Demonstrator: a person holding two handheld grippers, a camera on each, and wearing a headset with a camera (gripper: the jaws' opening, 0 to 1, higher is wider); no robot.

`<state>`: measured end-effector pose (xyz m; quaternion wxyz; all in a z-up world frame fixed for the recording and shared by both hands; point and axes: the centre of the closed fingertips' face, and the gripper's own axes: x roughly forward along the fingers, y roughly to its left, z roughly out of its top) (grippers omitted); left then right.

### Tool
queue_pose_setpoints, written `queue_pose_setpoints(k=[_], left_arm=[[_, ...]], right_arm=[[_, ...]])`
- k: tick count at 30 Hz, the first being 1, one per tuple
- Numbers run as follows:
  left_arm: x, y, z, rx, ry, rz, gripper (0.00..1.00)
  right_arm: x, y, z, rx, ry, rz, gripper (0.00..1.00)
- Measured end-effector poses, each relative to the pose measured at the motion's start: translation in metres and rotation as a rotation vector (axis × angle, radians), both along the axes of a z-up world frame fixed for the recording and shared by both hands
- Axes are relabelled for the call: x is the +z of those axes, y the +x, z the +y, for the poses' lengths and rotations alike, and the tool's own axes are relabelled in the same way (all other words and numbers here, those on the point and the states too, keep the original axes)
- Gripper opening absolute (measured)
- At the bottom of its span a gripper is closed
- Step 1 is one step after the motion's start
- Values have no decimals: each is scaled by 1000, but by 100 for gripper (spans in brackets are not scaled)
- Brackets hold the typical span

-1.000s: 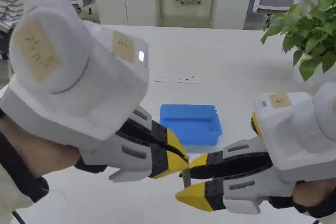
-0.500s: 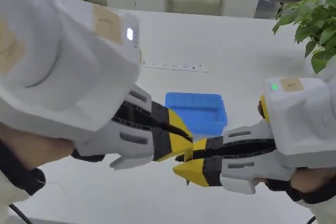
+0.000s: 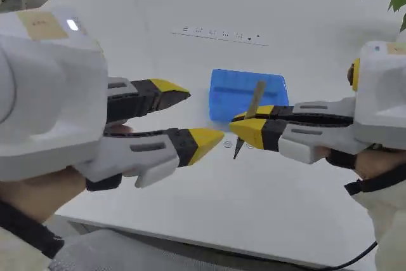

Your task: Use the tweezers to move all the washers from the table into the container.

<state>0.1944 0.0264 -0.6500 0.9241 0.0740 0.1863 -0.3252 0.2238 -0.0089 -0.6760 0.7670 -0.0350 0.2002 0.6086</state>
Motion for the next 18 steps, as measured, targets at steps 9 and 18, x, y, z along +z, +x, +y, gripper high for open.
queue_pose_setpoints(k=[9,18], left_arm=[[-36,6,29,230,-82,2,79],[-90,15,50,301,-27,29,92]], right_arm=[[-13,42,-6,-121,36,21,2],[-28,72,5,-166,50,-16,3]])
